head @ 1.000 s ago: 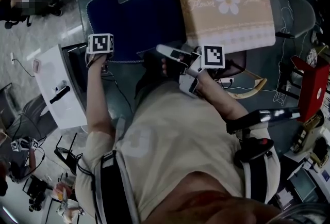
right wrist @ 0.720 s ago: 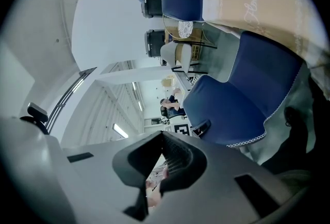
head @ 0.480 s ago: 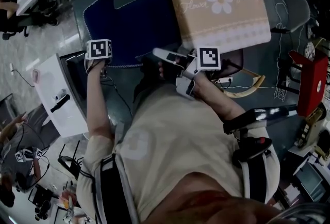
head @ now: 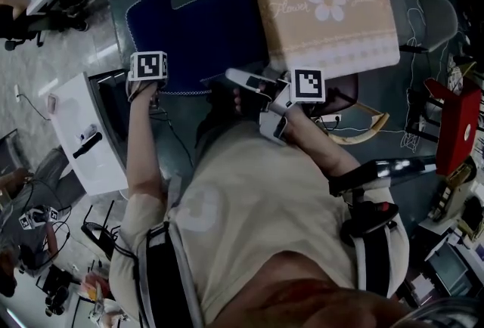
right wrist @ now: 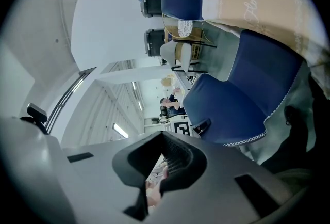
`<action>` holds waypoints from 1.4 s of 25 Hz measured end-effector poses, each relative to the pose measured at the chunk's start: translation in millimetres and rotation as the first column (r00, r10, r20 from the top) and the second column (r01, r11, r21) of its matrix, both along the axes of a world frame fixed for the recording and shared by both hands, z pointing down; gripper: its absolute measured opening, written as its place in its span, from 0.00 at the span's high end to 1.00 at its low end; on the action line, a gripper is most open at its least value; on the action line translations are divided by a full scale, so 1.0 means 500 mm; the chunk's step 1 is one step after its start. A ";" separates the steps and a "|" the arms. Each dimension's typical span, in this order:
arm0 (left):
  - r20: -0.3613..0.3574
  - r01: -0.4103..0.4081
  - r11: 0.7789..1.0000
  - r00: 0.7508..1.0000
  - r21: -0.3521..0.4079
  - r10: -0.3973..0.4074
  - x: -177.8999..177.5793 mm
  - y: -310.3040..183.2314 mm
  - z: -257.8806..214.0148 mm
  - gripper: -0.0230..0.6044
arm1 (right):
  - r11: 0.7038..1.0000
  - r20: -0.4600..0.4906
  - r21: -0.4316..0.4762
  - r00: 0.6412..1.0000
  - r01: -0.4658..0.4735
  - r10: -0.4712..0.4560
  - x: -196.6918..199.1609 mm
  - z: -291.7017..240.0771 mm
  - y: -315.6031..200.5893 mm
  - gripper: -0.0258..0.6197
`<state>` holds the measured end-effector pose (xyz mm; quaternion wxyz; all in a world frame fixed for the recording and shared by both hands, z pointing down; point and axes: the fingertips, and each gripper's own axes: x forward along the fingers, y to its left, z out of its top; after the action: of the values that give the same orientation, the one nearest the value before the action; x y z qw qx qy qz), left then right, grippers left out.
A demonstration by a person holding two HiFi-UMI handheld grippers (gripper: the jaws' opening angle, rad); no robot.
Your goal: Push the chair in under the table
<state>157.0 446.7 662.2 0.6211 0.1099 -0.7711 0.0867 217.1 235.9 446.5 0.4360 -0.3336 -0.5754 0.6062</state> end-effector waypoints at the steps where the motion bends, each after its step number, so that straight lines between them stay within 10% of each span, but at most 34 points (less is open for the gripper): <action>1: -0.005 0.001 1.000 1.000 0.014 -0.001 0.003 -0.005 0.001 0.77 | 1.000 0.003 -0.001 1.000 0.000 0.000 0.000 0.000 0.001 0.94; 35: 0.012 -0.021 1.000 1.000 -0.007 0.021 -0.009 -0.028 0.005 0.77 | 0.999 0.000 -0.006 0.999 -0.039 0.040 -0.012 0.003 -0.018 0.94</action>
<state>152.7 432.6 664.9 0.6160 0.1152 -0.7733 0.0965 211.1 227.2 448.2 0.4227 -0.3237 -0.5801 0.6164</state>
